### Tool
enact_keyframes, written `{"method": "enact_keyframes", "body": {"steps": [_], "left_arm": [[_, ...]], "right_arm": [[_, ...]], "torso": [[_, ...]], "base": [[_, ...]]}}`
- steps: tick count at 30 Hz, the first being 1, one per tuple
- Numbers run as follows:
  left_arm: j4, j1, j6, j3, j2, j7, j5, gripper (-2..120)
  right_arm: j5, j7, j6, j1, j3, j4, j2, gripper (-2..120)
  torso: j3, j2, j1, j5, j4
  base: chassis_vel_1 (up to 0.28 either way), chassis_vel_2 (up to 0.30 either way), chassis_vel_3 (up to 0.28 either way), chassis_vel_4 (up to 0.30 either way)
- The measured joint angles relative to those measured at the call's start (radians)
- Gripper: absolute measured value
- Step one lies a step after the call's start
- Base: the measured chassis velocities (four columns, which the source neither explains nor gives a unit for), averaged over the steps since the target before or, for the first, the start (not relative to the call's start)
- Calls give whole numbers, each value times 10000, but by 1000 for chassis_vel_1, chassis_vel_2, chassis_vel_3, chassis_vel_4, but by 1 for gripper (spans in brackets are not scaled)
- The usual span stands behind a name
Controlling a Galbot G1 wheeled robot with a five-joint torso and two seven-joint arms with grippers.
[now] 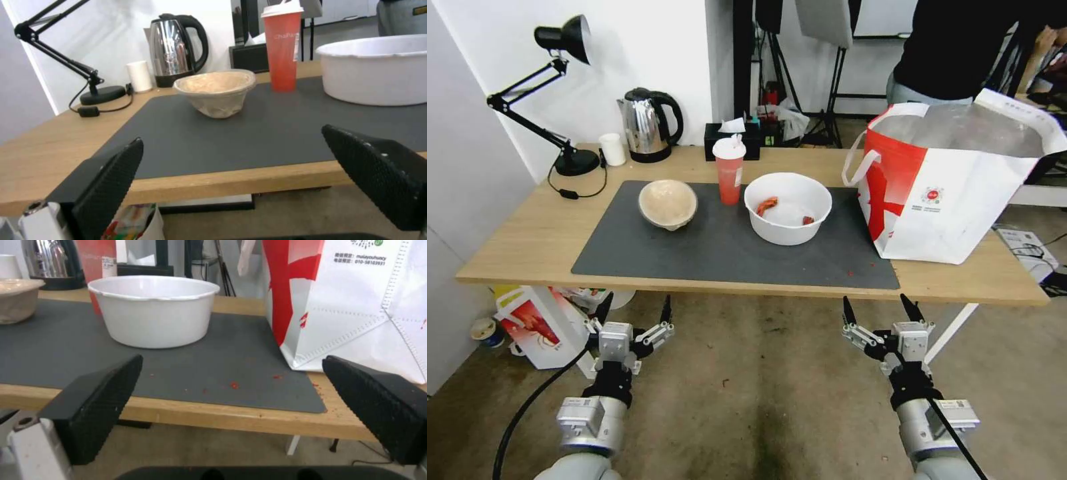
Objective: Pick up the trash from the table and place it into the takeout bag.
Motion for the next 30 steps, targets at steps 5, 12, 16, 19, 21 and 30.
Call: {"method": "enact_keyframes", "body": {"steps": [5, 12, 16, 19, 21, 30], "left_arm": [[0, 0, 0, 0, 0, 0, 0, 100], [0, 0, 0, 0, 1, 0, 0, 100], [0, 0, 0, 0, 1, 0, 0, 100], [0, 0, 0, 0, 1, 0, 0, 100], [0, 0, 0, 1, 1, 0, -1, 100], [0, 0, 0, 0, 1, 0, 0, 100]], "right_arm": [[0, 0, 0, 0, 0, 0, 0, 100], [4, 0, -2, 1, -1, 0, -9, 100], [276, 45, -399, 103, -15, 142, -367, 100], [588, 108, -877, 232, -44, 354, -773, 100], [1136, 222, -1701, 443, -86, 695, -1475, 100], [2796, 565, -4214, 1103, -213, 1746, -3605, 100]], "torso": [[0, 0, 0, 0, 0], [0, 0, 0, 0, 0], [0, 0, 0, 1, -2], [0, 0, 0, 0, 1], [0, 0, 0, 2, 0], [0, 0, 0, 1, 0]], "base": [[0, 0, 0, 0], [0, 0, 0, 0], [0, 0, 0, 0], [0, 0, 0, 0], [0, 0, 0, 0], [0, 0, 0, 0]]}}
